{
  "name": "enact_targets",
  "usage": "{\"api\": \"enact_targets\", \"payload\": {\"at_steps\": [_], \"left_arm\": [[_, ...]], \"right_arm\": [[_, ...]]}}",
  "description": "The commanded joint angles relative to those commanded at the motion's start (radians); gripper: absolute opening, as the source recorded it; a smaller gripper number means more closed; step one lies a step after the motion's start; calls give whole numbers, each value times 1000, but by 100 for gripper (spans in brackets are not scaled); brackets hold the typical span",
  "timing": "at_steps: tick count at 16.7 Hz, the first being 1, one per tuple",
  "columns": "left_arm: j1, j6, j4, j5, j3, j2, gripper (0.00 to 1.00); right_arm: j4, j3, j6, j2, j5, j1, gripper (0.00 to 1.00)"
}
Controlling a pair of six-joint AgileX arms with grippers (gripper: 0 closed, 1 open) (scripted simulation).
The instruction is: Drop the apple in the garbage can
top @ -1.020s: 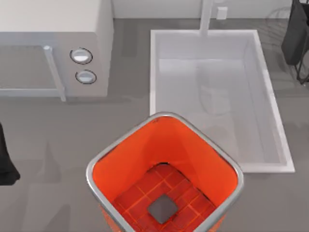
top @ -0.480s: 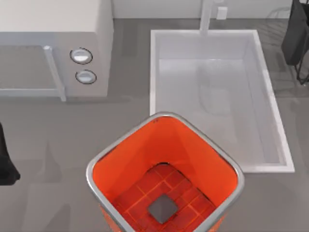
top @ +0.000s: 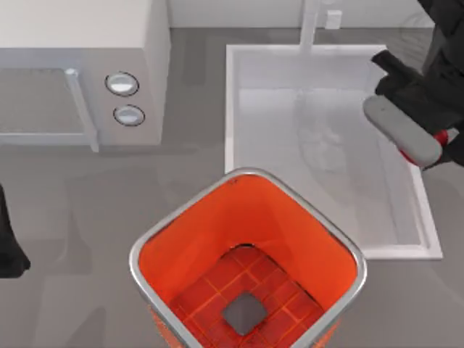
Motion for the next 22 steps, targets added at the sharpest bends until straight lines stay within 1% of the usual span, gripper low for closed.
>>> {"api": "enact_targets", "payload": {"at_steps": [3, 6, 9, 12, 15, 17, 20, 22], "left_arm": [[0, 0, 0, 0, 0, 0, 100], [0, 0, 0, 0, 0, 0, 100], [0, 0, 0, 0, 0, 0, 100], [0, 0, 0, 0, 0, 0, 100], [0, 0, 0, 0, 0, 0, 100], [0, 0, 0, 0, 0, 0, 100], [0, 0, 0, 0, 0, 0, 100], [0, 0, 0, 0, 0, 0, 100]], "right_arm": [[-7, -10, -368, 18, 6, 151, 0], [-20, -13, -688, 29, 13, 291, 0], [-35, -6, -956, 30, 24, 413, 0], [-53, 12, -1196, 26, 38, 516, 0], [-76, 41, -1396, 20, 56, 599, 0], [-93, 64, -1501, 18, 69, 642, 0], [-116, 97, -1618, 16, 90, 689, 0], [-128, 113, -1666, 16, 100, 707, 0]]}}
